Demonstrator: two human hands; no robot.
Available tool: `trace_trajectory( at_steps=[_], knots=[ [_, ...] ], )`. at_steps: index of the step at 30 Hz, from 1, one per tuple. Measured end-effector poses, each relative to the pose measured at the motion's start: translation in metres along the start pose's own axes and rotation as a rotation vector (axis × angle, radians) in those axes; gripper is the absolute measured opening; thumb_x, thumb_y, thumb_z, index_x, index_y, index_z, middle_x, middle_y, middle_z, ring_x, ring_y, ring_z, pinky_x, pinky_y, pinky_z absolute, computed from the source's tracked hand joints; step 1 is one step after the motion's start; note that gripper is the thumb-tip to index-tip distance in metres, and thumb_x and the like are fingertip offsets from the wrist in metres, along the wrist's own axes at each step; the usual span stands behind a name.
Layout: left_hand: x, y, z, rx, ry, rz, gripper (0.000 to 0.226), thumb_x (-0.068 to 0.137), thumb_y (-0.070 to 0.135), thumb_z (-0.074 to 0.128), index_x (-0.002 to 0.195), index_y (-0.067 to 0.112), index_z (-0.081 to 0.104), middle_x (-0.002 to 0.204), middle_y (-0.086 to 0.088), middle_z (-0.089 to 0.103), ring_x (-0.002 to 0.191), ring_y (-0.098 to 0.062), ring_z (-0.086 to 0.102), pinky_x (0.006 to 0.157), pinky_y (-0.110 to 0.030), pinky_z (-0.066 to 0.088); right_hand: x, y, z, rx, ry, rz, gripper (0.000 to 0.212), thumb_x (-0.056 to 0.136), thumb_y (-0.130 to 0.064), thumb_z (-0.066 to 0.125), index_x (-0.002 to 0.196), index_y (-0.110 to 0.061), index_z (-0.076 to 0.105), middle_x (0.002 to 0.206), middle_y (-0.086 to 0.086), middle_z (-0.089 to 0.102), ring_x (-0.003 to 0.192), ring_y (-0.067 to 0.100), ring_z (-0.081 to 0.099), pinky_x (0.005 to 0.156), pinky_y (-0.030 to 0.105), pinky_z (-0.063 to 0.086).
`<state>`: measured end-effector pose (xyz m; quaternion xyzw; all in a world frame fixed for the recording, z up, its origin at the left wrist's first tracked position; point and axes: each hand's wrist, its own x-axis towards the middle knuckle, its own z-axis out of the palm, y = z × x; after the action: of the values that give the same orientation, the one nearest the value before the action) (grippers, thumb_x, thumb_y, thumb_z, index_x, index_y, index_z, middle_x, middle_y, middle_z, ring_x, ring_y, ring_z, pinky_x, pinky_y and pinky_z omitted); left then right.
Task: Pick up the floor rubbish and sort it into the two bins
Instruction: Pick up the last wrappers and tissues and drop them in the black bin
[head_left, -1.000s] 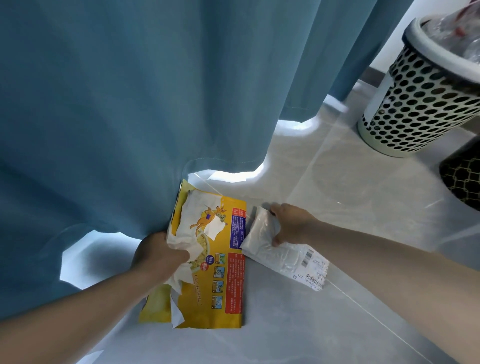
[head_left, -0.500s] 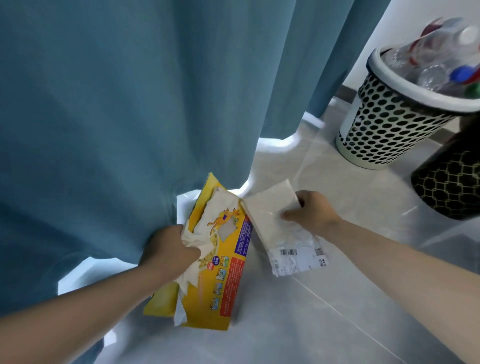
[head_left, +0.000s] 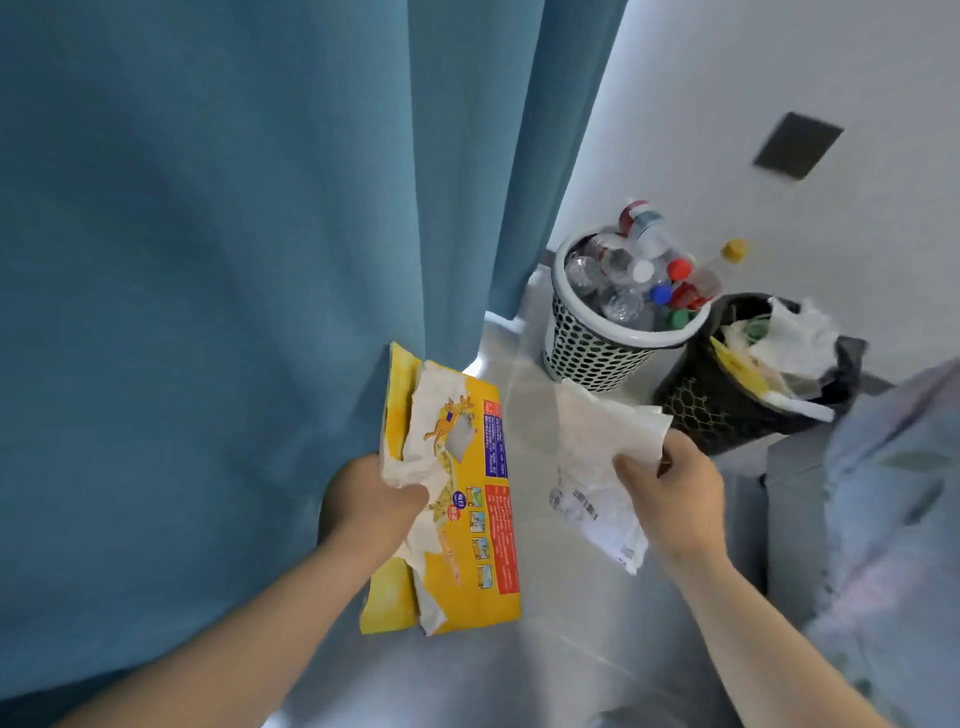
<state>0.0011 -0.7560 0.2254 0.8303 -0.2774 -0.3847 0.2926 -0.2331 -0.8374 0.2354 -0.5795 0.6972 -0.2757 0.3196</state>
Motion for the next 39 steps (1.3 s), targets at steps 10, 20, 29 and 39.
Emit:
trace_trajectory(
  at_steps=[10,20,29,39],
  knots=[
    [-0.191,0.216,-0.141,0.112,-0.043,0.178,0.017,0.080,0.011,0.063,0.065,0.019,0.060,0.065,0.007,0.063,0.062,-0.017,0.059,0.048,-0.019,0.035,-0.088,-0.201,-0.227,0.056,0.135,0.007,0.018,0.082,-0.018,0.061,0.092,-0.004,0.054,0.078,0.014,0.063,0.072,0.034,0.060,0.061,0.043,0.051],
    [-0.327,0.362,-0.201,0.232,-0.050,0.383,0.011,0.085,0.021,0.059,0.075,0.020,0.061,0.070,0.006,0.063,0.064,-0.014,0.060,0.049,-0.020,0.039,-0.153,-0.315,-0.407,0.298,0.297,0.029,0.027,0.083,-0.004,0.059,0.101,-0.024,0.060,0.073,-0.008,0.063,0.058,0.010,0.054,0.050,0.020,0.039],
    [-0.375,0.435,-0.160,0.118,-0.080,0.441,0.019,0.085,0.015,0.059,0.068,0.022,0.060,0.068,0.005,0.065,0.061,-0.013,0.060,0.047,-0.018,0.034,-0.130,-0.314,-0.499,0.351,0.338,0.041,0.027,0.085,-0.005,0.060,0.109,-0.016,0.062,0.084,-0.009,0.064,0.076,0.012,0.061,0.062,0.025,0.046],
    [-0.345,0.461,-0.115,0.102,-0.133,0.369,0.016,0.087,0.017,0.060,0.073,0.023,0.062,0.075,0.004,0.068,0.069,-0.017,0.065,0.052,-0.021,0.043,-0.082,-0.296,-0.515,0.283,0.344,0.116,0.031,0.080,-0.005,0.057,0.107,-0.020,0.061,0.087,-0.007,0.066,0.077,0.007,0.060,0.054,0.019,0.041]
  ],
)
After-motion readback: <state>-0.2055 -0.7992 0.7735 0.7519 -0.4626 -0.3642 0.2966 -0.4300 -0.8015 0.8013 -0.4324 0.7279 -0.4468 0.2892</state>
